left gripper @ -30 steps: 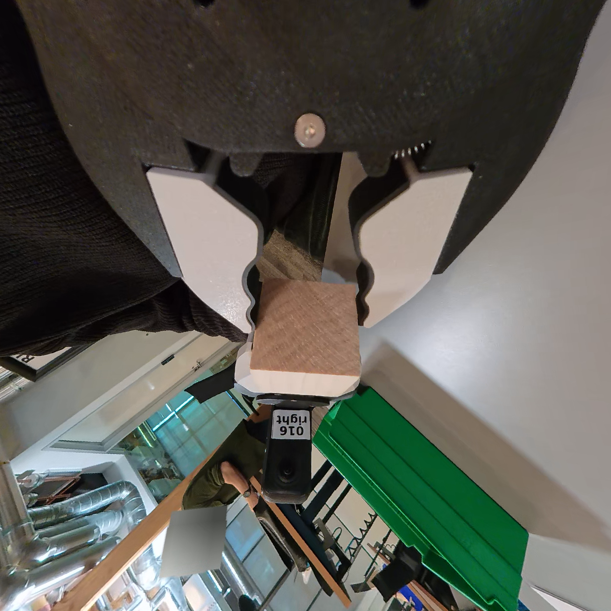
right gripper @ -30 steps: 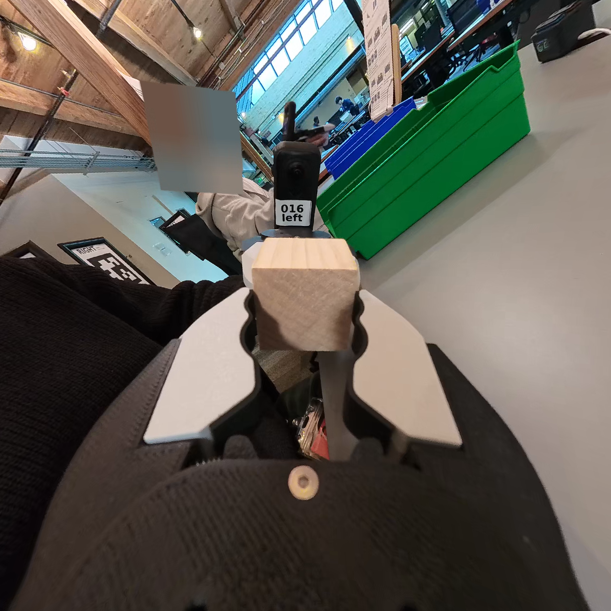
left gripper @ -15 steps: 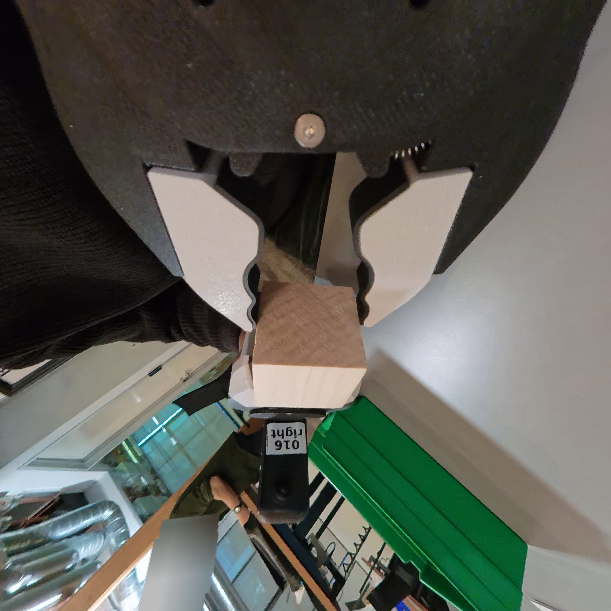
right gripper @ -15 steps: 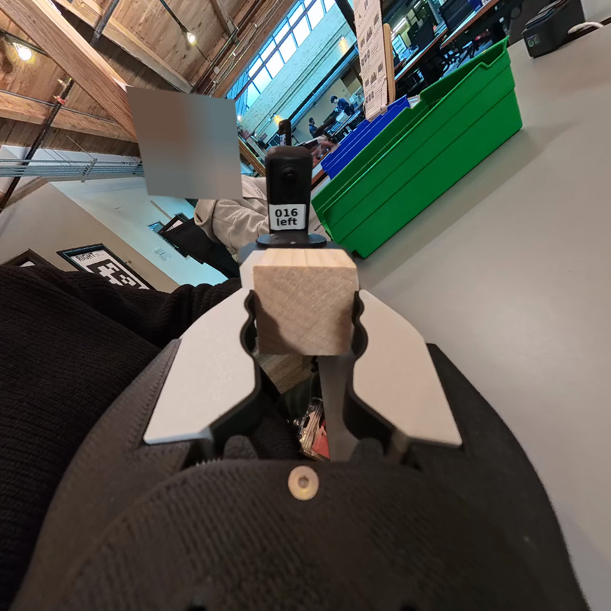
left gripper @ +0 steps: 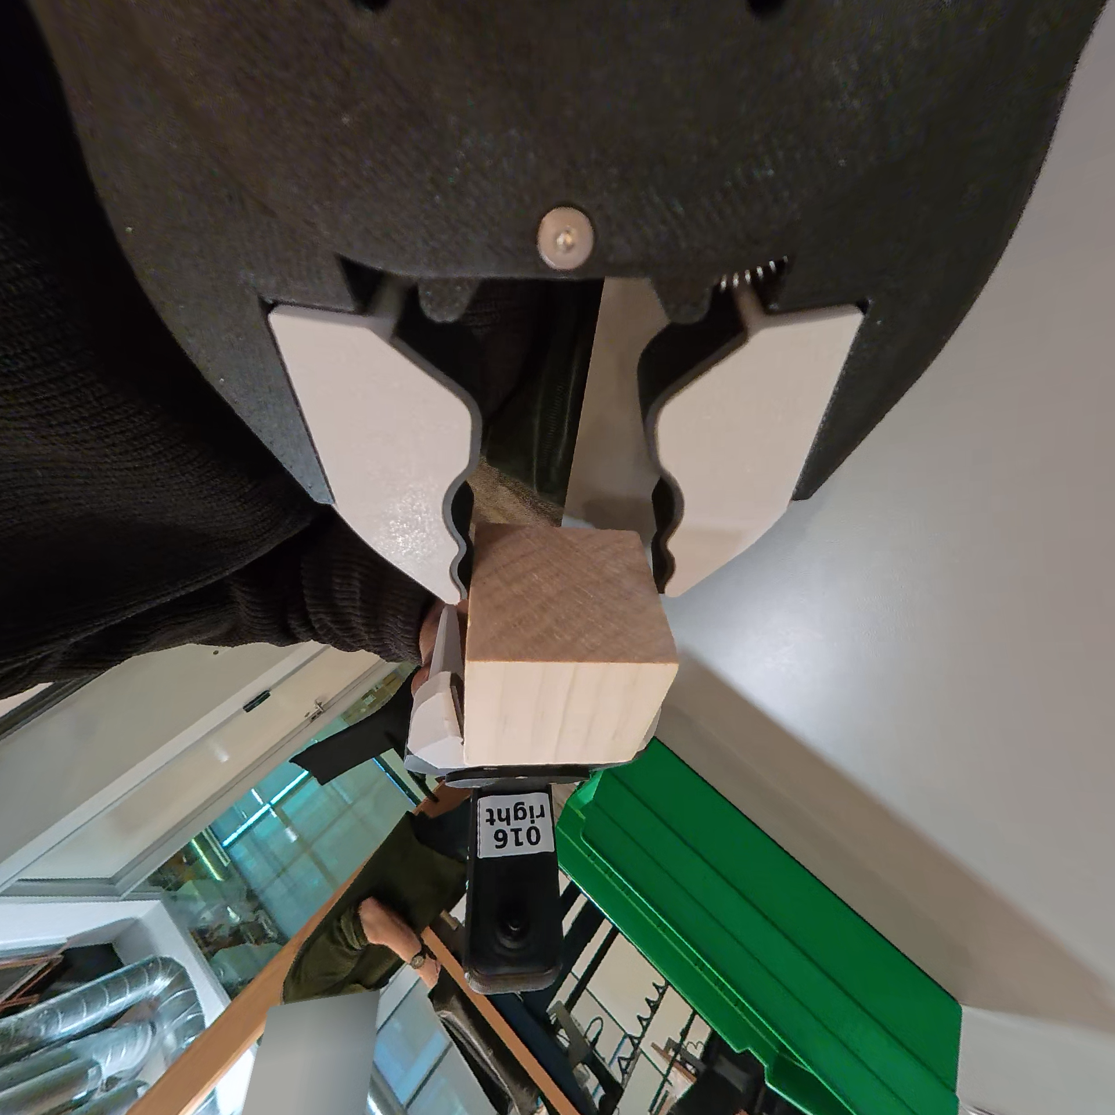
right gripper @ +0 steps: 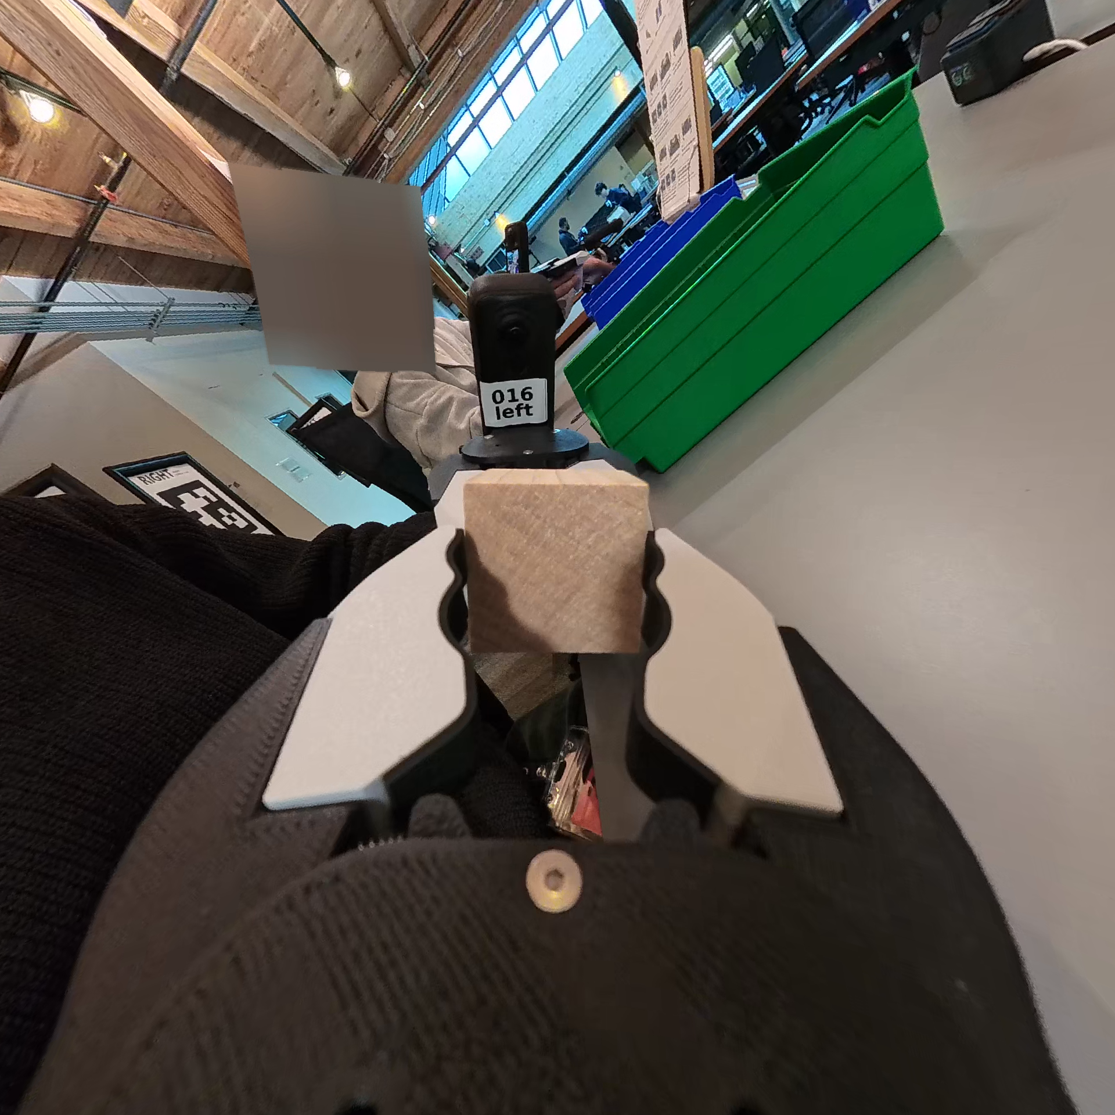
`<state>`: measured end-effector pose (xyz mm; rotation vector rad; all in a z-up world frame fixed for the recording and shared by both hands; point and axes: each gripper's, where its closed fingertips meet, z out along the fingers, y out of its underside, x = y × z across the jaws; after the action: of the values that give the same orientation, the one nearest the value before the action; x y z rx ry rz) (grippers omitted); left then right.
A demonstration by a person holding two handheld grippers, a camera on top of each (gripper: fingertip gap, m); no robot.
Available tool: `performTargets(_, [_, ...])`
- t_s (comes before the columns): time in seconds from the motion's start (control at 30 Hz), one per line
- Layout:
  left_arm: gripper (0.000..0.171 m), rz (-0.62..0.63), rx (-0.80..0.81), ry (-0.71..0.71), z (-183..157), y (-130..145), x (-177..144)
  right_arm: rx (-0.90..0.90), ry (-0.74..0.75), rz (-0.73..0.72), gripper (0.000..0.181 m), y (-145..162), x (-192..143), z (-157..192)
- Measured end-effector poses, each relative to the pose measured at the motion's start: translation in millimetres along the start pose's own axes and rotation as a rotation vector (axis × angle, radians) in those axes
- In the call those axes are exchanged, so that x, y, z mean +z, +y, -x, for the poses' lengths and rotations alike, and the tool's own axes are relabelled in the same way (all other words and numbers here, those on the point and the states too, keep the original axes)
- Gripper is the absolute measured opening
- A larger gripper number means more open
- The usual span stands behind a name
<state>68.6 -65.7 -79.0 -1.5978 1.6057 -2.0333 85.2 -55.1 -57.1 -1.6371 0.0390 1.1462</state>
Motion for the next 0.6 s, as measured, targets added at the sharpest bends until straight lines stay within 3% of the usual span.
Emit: performTargets(0.6, [0.058,-0.006,-0.025,-0.007,3.5,-0.1,-0.7,-0.039,0.035,0.034,0.057,3.8,1.4,-1.9])
